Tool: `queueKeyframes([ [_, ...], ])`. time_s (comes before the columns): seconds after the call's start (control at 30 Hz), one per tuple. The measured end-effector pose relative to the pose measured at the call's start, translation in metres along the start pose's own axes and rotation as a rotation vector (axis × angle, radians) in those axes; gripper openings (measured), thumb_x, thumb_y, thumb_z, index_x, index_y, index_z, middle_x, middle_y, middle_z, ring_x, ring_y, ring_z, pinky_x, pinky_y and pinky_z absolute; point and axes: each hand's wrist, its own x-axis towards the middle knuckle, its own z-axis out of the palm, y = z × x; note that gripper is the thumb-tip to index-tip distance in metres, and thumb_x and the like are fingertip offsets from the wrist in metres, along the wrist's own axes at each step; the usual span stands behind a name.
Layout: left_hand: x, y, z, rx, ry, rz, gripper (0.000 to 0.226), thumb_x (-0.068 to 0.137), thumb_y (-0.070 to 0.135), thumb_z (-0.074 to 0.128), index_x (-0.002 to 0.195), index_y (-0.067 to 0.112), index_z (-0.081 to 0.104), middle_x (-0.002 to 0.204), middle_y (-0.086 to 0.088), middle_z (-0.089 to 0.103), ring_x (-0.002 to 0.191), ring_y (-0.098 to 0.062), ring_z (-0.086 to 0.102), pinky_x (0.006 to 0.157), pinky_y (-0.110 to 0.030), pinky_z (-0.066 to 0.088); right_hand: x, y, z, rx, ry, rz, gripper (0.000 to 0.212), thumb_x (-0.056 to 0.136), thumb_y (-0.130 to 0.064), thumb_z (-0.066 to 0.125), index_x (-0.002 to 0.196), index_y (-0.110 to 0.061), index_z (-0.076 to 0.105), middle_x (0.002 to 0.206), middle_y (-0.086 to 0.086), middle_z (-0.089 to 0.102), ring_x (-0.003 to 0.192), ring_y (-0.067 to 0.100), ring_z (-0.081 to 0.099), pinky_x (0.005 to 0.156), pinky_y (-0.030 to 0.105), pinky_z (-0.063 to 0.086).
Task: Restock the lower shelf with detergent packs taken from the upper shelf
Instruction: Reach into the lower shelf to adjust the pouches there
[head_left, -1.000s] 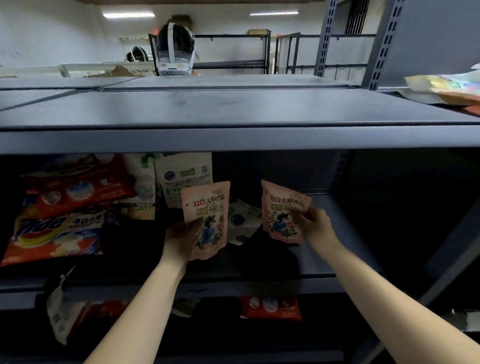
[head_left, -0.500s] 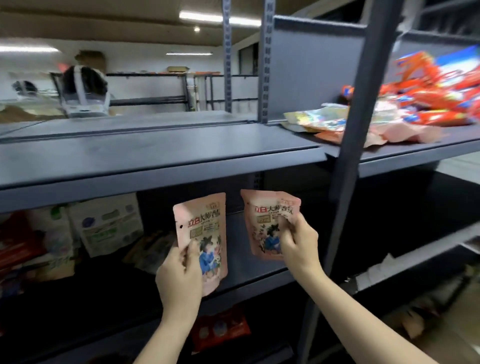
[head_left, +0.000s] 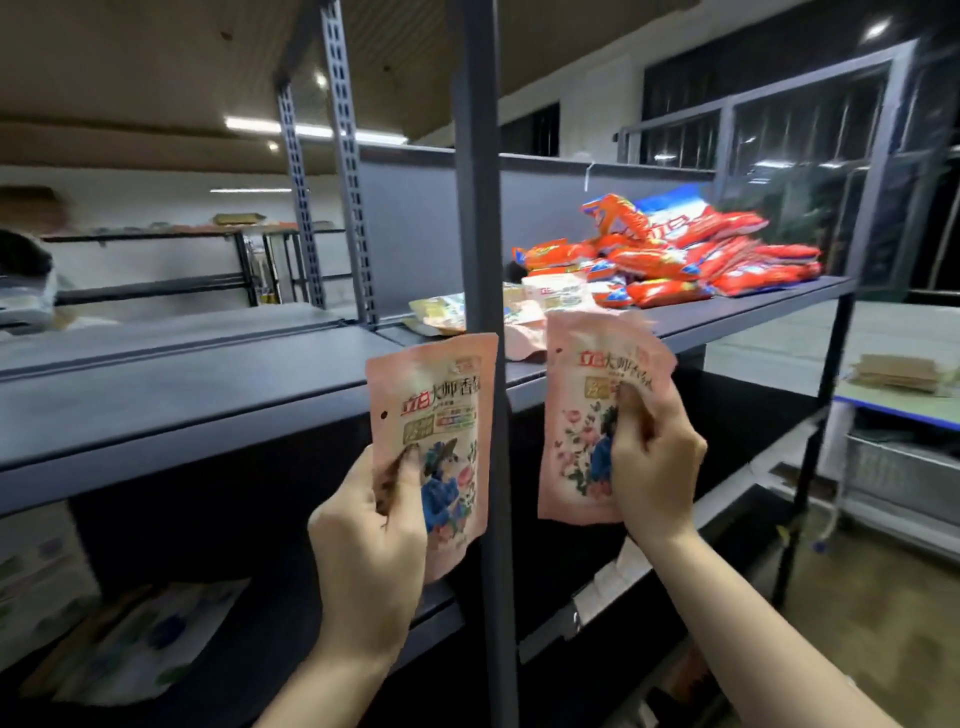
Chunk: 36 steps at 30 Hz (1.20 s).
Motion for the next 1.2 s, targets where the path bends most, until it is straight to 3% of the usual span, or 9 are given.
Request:
queueKeyframes([
  [0.1, 0.012, 0.018, 0.044, -0.024, 0.007, 0.086, 0.026, 0.091, 0.023, 0.057, 0.092, 0.048, 0.063, 0.084, 0.030, 0.069, 0.078, 0.006, 0.067, 0.063, -0.010, 0.052, 0.046, 0.032, -0.005, 0.039, 0.067, 0.082, 0.021, 0.095, -0.017, 0.056, 0.107, -0.003, 0.065, 0.082, -0.017, 0.057, 0.074, -0.017, 0.055, 0.064, -0.004, 0.037],
  [0.3, 0.042, 0.026, 0.143, -0.025, 0.125, 0.111, 0.028, 0.095, 0.020, 0.058, 0.087, 0.046, 0.065, 0.081, 0.029, 0.069, 0.076, 0.003, 0.068, 0.066, -0.022, 0.057, 0.153, 0.105, -0.003, 0.003, 0.142, 0.091, 0.025, 0.095, -0.022, 0.053, 0.108, -0.006, 0.066, 0.098, 0.011, 0.071, 0.085, 0.017, 0.058, 0.073, 0.020, 0.036],
  [0.4, 0.065, 0.025, 0.184, -0.030, 0.204, 0.056, 0.022, 0.095, 0.023, 0.058, 0.085, 0.038, 0.070, 0.082, 0.020, 0.072, 0.078, -0.004, 0.070, 0.069, -0.038, 0.059, 0.200, 0.139, 0.008, 0.022, 0.123, 0.106, 0.025, 0.096, -0.025, 0.050, 0.111, -0.011, 0.065, 0.103, 0.008, 0.070, 0.094, 0.025, 0.062, 0.073, 0.017, 0.035],
  [0.6, 0.124, 0.027, 0.241, 0.131, 0.408, 0.050, 0.021, 0.094, 0.024, 0.057, 0.077, 0.021, 0.069, 0.068, 0.017, 0.066, 0.068, -0.007, 0.068, 0.062, -0.039, 0.058, 0.255, 0.179, 0.049, 0.093, 0.044, 0.099, 0.030, 0.101, -0.024, 0.042, 0.119, -0.006, 0.058, 0.102, 0.017, 0.068, 0.088, 0.030, 0.061, 0.067, 0.023, 0.036],
  [0.77, 0.166, 0.019, 0.272, 0.404, 0.535, 0.150, 0.023, 0.096, 0.030, 0.051, 0.088, 0.020, 0.071, 0.073, 0.007, 0.065, 0.060, -0.008, 0.054, 0.051, -0.010, 0.035, 0.250, 0.204, 0.079, 0.160, -0.516, 0.129, 0.027, 0.091, -0.019, 0.043, 0.110, -0.014, 0.062, 0.101, 0.005, 0.067, 0.096, 0.023, 0.060, 0.073, 0.023, 0.036],
  [0.9, 0.190, 0.012, 0.292, 0.585, 0.646, 0.292, 0.021, 0.095, 0.023, 0.052, 0.098, 0.019, 0.072, 0.092, -0.005, 0.073, 0.072, -0.023, 0.058, 0.058, -0.020, 0.025, 0.232, 0.229, 0.089, -0.053, -0.970, 0.148, 0.040, 0.092, -0.020, 0.047, 0.132, -0.028, 0.053, 0.137, -0.002, 0.055, 0.125, 0.021, 0.048, 0.105, 0.034, 0.036],
  [1.03, 0.198, -0.012, 0.316, 0.906, 0.228, 0.175, 0.023, 0.093, 0.020, 0.047, 0.100, 0.024, 0.068, 0.104, -0.005, 0.069, 0.093, -0.034, 0.060, 0.076, -0.037, 0.040, 0.241, 0.231, 0.089, -0.029, -0.966, 0.294, 0.036, 0.091, -0.025, 0.043, 0.125, -0.031, 0.055, 0.134, 0.002, 0.056, 0.121, 0.026, 0.049, 0.106, 0.048, 0.035],
  [1.13, 0.191, -0.031, 0.332, 1.141, -0.413, -0.039, 0.037, 0.095, 0.029, 0.034, 0.117, 0.033, 0.064, 0.128, 0.001, 0.060, 0.118, -0.026, 0.050, 0.106, -0.042, 0.024, 0.244, 0.235, 0.090, -0.214, -1.010, 0.238, 0.042, 0.094, -0.021, 0.035, 0.132, -0.030, 0.052, 0.142, 0.003, 0.049, 0.132, 0.028, 0.039, 0.114, 0.057, 0.012],
  [1.2, 0.187, -0.036, 0.333, 1.142, -0.611, -0.110, 0.041, 0.098, 0.038, 0.025, 0.120, 0.032, 0.059, 0.139, 0.006, 0.051, 0.131, -0.021, 0.038, 0.111, -0.048, 0.011, 0.243, 0.239, 0.087, -0.223, -0.994, 0.191, 0.044, 0.095, -0.018, 0.034, 0.134, -0.026, 0.052, 0.143, 0.002, 0.048, 0.133, 0.026, 0.037, 0.115, 0.049, 0.014],
])
